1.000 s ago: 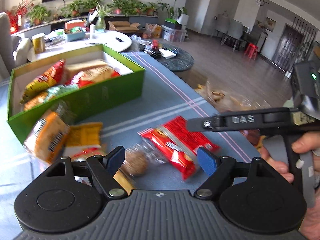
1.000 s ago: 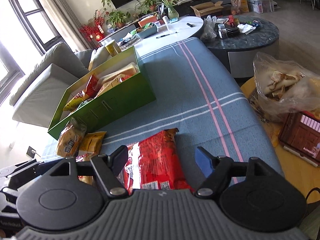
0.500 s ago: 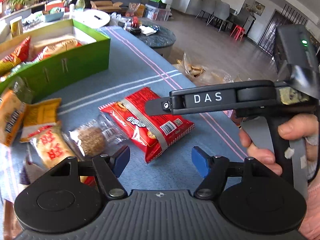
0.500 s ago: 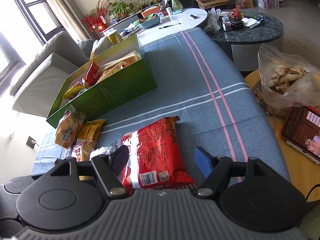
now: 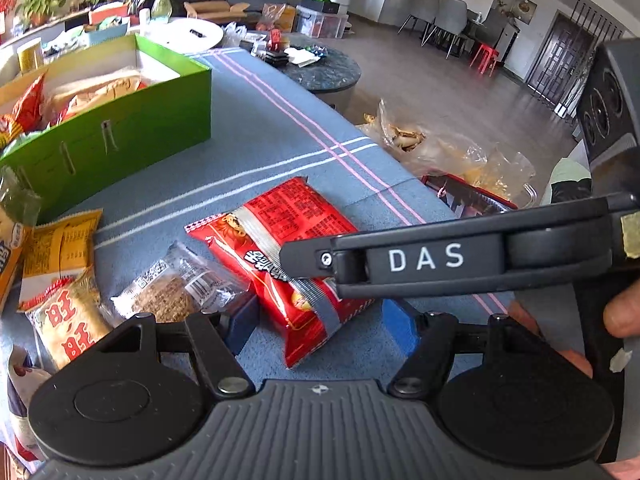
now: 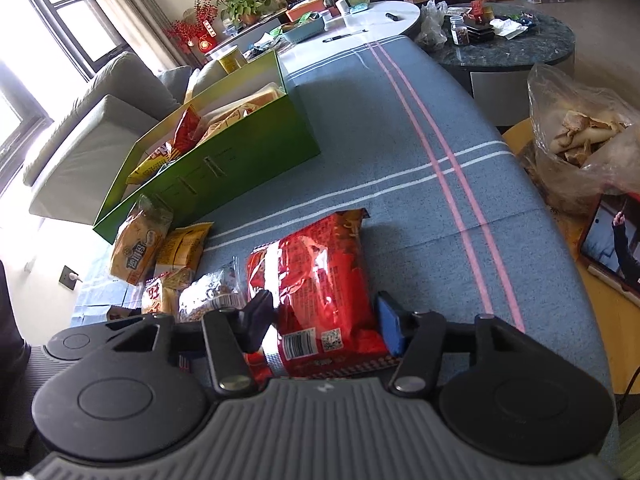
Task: Organize snacks
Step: 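Close both tools on the red snack bag and lift it, then lower the red snack bag into the green box and open both tools, then withdraw both tools from the box back over the loose snacks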
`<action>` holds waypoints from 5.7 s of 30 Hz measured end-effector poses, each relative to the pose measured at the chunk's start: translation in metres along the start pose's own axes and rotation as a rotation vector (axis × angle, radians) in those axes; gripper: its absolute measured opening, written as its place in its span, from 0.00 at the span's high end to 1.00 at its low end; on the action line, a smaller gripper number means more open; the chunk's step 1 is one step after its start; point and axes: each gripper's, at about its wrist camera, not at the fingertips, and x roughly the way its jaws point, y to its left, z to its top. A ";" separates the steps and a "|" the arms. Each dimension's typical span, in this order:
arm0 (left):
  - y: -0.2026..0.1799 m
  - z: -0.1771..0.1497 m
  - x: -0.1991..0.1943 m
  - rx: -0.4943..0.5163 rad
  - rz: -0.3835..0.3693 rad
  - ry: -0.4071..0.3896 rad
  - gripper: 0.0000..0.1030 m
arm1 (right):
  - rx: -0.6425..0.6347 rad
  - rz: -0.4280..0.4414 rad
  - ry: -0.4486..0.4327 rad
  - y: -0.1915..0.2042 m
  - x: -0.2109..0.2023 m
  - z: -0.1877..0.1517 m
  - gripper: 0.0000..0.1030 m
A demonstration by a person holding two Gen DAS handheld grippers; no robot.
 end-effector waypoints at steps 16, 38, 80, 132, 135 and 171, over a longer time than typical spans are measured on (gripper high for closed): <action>-0.012 0.011 -0.054 0.056 0.047 -0.176 0.38 | -0.011 0.071 -0.130 0.025 -0.043 0.012 0.46; 0.058 0.015 -0.079 -0.073 0.119 -0.225 0.38 | -0.069 0.192 -0.081 0.073 -0.003 0.032 0.46; 0.163 0.123 -0.001 -0.117 0.168 -0.217 0.37 | 0.047 0.122 -0.182 0.036 0.076 0.144 0.42; 0.121 -0.065 -0.158 -0.155 0.229 -0.316 0.25 | -0.269 0.073 -0.379 0.112 -0.026 -0.001 0.42; 0.121 -0.073 -0.160 -0.152 0.234 -0.307 0.25 | -0.277 0.063 -0.368 0.113 -0.025 -0.008 0.42; 0.113 -0.097 -0.123 -0.393 0.123 0.018 0.26 | -0.232 0.055 -0.263 0.087 -0.027 -0.046 0.42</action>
